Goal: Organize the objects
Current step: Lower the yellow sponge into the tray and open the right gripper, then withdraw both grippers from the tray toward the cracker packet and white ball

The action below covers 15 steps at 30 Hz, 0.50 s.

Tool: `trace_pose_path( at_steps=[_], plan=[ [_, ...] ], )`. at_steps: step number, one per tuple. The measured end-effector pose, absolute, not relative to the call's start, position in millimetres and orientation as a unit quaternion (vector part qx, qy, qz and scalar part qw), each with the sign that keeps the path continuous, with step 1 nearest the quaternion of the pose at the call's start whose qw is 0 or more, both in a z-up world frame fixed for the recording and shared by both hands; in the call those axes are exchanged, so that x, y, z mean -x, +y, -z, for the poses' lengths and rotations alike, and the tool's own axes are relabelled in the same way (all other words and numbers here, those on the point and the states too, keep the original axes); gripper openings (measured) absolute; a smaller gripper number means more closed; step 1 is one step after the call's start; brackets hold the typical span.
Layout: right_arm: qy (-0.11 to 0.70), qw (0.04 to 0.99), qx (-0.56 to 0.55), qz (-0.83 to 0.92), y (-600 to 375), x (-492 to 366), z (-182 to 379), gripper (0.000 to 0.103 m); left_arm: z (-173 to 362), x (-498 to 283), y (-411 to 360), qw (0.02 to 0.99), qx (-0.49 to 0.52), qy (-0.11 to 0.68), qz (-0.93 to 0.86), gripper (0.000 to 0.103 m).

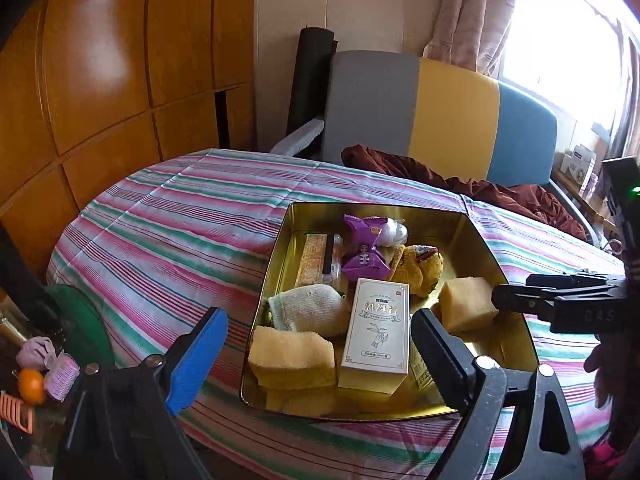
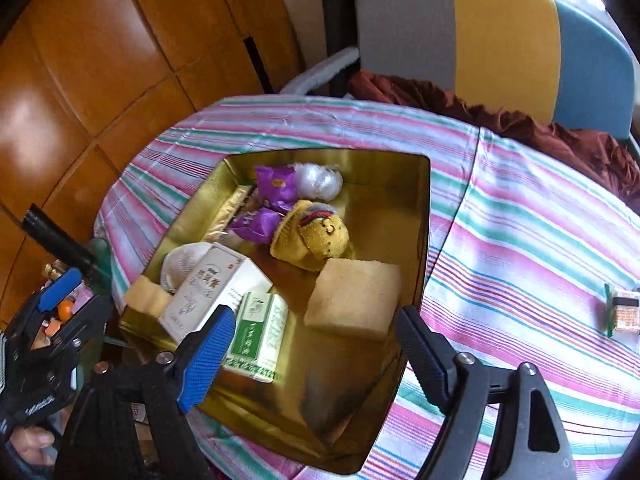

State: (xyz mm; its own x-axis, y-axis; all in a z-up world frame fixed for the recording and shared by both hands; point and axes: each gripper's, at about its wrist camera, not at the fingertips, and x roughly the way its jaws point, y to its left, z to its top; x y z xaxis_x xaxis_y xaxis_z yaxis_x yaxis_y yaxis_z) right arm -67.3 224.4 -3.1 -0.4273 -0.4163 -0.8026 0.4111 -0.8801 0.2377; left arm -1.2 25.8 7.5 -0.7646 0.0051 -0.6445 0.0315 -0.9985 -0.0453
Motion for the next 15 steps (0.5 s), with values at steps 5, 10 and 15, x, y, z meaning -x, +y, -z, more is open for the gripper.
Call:
trace_pose_path(
  at_steps=[5,10,15],
  plan=[
    [0.010,0.251,-0.459,0.852,222,58,-10,0.085,-13,-4,30,-0.001,-0.336,0.025,0.942,0.094],
    [0.011,0.227,-0.452,0.863,246,51,-14,0.085,-16,-7,37,-0.009,-0.335,0.022,0.942,0.096],
    [-0.003,0.178,-0.461,0.869,289,48,-6,0.085,-15,-9,47,-0.019,-0.338,0.022,0.941,0.097]
  ],
)
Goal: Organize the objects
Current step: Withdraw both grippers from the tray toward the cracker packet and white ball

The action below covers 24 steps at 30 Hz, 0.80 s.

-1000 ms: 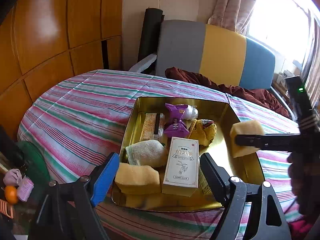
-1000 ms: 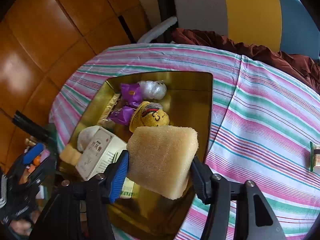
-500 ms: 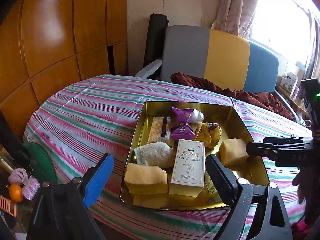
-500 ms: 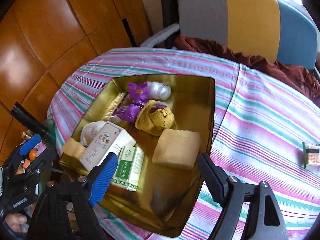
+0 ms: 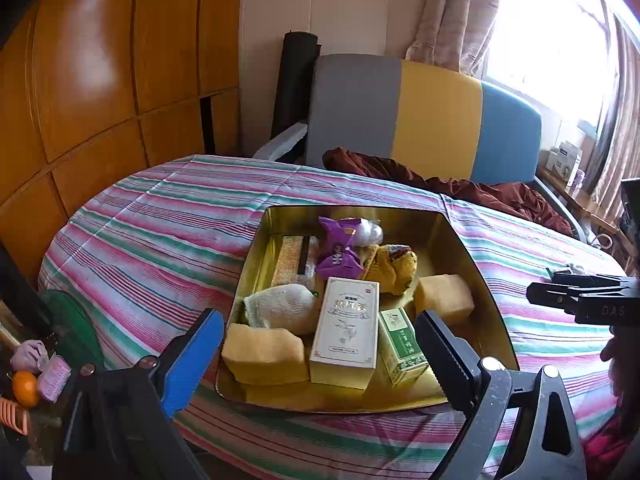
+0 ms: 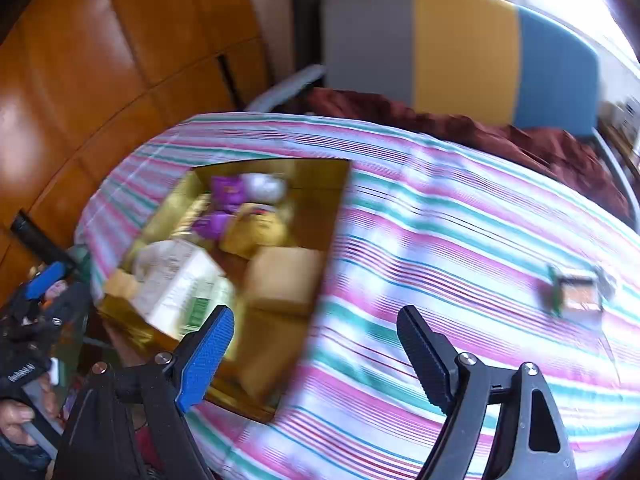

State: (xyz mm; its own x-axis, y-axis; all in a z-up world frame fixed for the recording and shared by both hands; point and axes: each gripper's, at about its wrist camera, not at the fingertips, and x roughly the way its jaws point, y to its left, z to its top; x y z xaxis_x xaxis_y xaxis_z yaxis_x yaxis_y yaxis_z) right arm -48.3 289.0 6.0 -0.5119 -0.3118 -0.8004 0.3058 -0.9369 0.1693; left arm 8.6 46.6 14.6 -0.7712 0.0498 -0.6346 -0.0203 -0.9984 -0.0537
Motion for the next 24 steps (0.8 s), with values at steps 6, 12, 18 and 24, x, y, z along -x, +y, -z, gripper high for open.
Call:
trace_pose_path(
  at_steps=[6,12,18,24],
  plan=[
    [-0.034,0.117,-0.469,0.875,344,48,2,0.085,-15,-9,66,0.044,0.339,-0.005,-0.940,0.097],
    [-0.066,0.061,-0.473,0.876,399,51,6,0.085,-18,-9,89,0.074,0.339,0.015,-0.938,0.097],
    [-0.095,0.008,-0.477,0.874,451,53,8,0.085,-17,-7,115,0.093,0.344,0.028,-0.934,0.097],
    [-0.120,-0.045,-0.481,0.868,502,53,10,0.085,-13,-4,138,0.120,0.351,0.041,-0.928,0.097]
  ],
)
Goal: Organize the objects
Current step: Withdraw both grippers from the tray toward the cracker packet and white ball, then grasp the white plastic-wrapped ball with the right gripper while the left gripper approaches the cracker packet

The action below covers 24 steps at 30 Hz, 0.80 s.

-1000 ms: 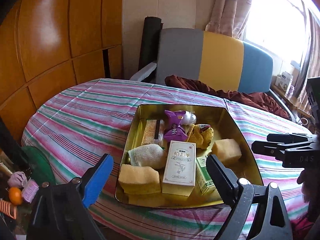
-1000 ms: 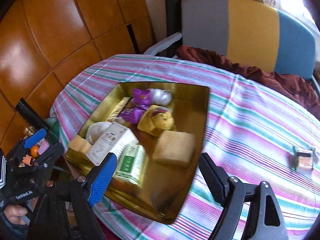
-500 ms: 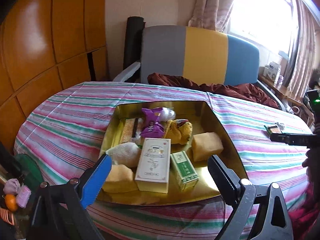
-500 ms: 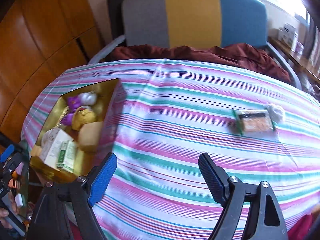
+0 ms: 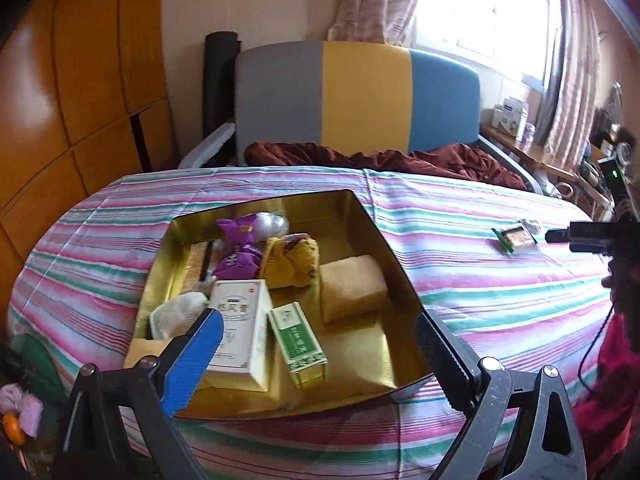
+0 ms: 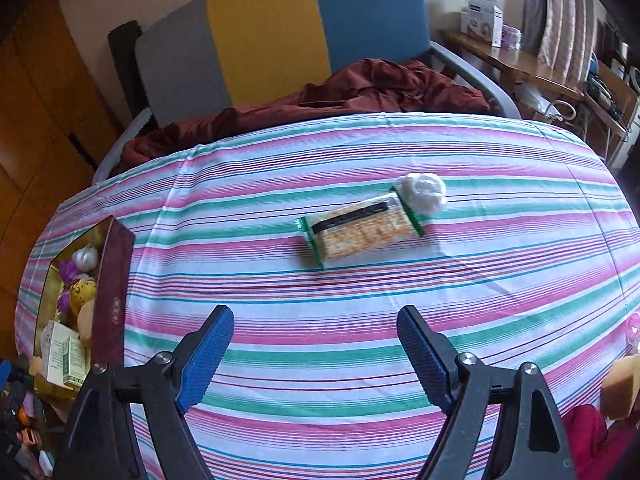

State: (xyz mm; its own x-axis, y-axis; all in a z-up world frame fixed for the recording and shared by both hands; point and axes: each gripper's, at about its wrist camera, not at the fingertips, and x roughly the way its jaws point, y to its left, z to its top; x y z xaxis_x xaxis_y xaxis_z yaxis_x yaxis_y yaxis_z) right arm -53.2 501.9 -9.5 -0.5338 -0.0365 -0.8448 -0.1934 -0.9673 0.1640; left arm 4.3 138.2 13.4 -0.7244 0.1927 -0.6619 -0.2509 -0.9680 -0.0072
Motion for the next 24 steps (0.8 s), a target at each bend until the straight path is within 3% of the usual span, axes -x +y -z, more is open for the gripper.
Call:
trace_pose_path(
  at_steps=[11,22,24],
  plan=[
    [0.191,0.153,0.472,-0.847,601,78,17,0.085,-1,-1,188,0.183,0.373,0.074,-0.906,0.097],
    [0.246,0.168,0.488,-0.820,633,155,52,0.085,8,5,238,0.248,0.387,0.107,-0.881,0.097],
    [0.247,0.167,0.499,-0.814,635,168,61,0.081,11,7,244,0.252,0.392,0.110,-0.878,0.097]
  ],
)
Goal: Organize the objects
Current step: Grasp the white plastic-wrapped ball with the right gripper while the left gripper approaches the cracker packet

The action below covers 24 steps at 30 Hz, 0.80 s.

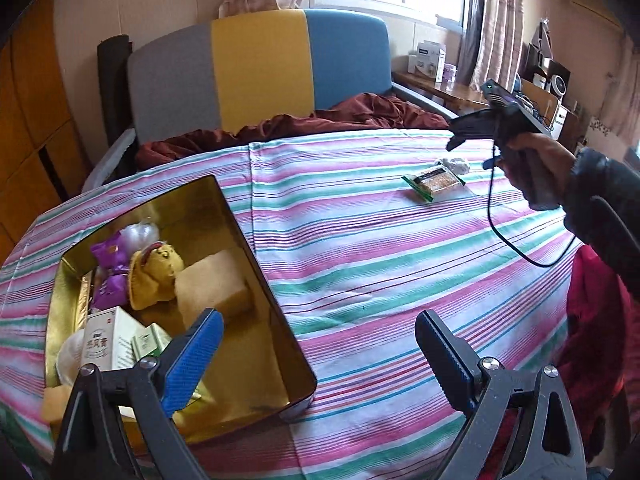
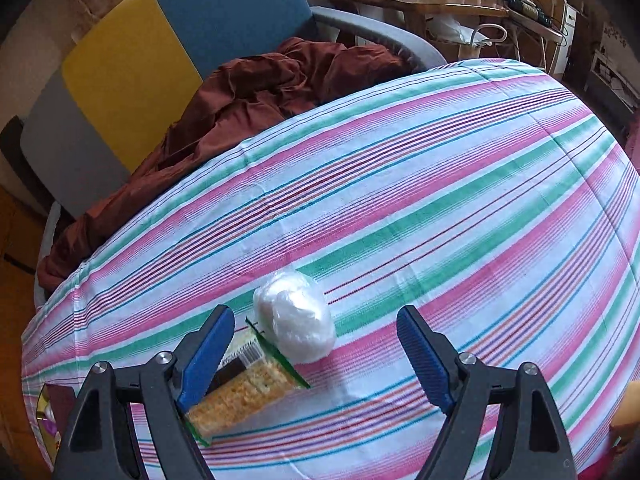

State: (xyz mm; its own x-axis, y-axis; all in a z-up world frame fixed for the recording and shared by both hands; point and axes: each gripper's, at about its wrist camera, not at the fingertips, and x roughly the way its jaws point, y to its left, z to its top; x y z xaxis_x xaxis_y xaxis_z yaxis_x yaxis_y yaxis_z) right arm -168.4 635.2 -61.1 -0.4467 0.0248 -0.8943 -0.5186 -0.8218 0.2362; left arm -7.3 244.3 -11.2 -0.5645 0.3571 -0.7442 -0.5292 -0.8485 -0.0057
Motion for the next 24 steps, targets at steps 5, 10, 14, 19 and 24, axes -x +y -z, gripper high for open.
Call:
trace_pose_path(
  at_steps=[5,10,14,19,24],
  plan=[
    [0.235,0.143,0.533,-0.800,630,190,82,0.043,15,16,256,0.262,0.403,0.109,-0.870,0.097],
    [0.213,0.132,0.536,-0.806,628,179,76,0.038,12,22,270,0.274,0.404,0.110,-0.866,0.097],
    [0.174,0.147,0.541,-0.809,635,150,65,0.038,3,28,285,0.278,0.395,0.113,-0.869,0.097],
    [0.164,0.176,0.545,-0.803,654,109,68,0.038,-9,39,321,0.299,0.381,0.134,-0.865,0.098],
    [0.194,0.179,0.543,-0.797,668,96,76,0.038,-8,51,379,0.331,0.362,0.193,-0.849,0.102]
  ],
)
